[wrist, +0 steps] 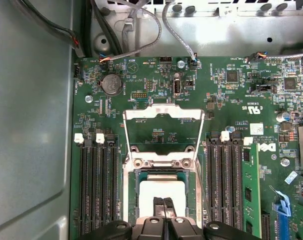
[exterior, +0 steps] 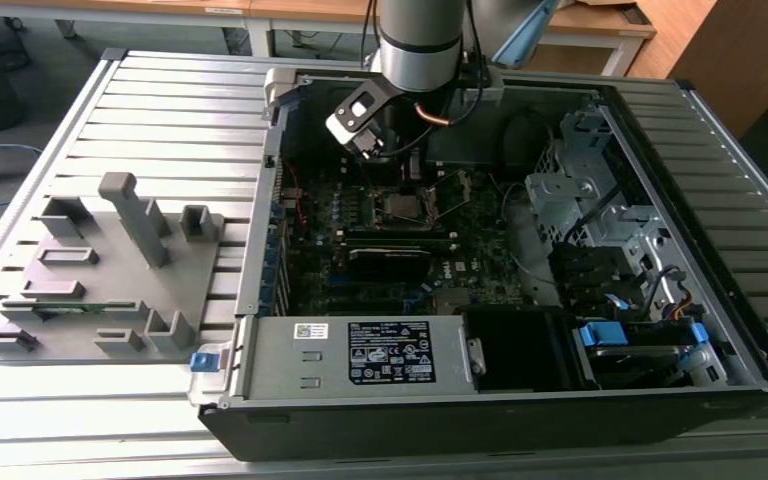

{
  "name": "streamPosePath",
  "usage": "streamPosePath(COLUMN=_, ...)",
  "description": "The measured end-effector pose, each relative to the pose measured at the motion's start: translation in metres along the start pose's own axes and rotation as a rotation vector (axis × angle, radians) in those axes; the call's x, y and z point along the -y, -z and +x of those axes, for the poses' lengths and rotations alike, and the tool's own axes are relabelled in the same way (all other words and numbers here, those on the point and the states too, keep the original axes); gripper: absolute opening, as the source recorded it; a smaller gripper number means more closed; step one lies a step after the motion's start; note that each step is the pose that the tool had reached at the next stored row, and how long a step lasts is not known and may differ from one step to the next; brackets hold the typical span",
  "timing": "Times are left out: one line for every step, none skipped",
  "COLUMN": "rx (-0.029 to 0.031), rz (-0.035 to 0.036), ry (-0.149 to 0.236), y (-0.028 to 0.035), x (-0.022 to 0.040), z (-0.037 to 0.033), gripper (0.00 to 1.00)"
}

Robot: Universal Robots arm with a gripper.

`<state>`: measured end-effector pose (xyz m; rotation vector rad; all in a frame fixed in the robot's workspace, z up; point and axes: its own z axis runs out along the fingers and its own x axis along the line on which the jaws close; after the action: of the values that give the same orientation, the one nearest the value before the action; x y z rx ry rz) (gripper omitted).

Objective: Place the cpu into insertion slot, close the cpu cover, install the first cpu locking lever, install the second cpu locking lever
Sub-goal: 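Place the cpu into insertion slot, then close the cpu cover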

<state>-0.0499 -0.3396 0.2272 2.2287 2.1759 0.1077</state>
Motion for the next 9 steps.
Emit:
streamPosePath(rx=0.0000, rz=0.0000, ry=0.000, y=0.0000, x=0.0000, z=0.0000, gripper=0.11)
streamPosePath(rx=0.0001, rz=0.0002, ry=0.000, y=0.0000, x=0.0000, z=0.0000, gripper=0.11)
streamPosePath(rx=0.0002, rz=0.0007, ry=0.000, y=0.0000, x=0.0000, z=0.0000, gripper=0.11)
streamPosePath(rx=0.0002, rz=0.0018, ry=0.000, y=0.0001, x=0.0000, z=0.0000, gripper=0.11)
streamPosePath(rx=0.0003, rz=0.0025, ry=0.000, y=0.0001, x=0.0000, z=0.0000, gripper=0.11)
streamPosePath(rx=0.0003, rz=0.0031, ry=0.000, y=0.0001, x=0.0000, z=0.0000, gripper=0.11)
streamPosePath(rx=0.0003, rz=0.0032, ry=0.000, y=0.0000, x=0.0000, z=0.0000, gripper=0.11)
streamPosePath(rx=0.0003, rz=0.0049, ry=0.000, y=0.0000, x=0.0000, z=0.0000, gripper=0.11)
streamPosePath(rx=0.0002, rz=0.0055, ry=0.000, y=0.0000, x=0.0000, z=0.0000, gripper=0.11)
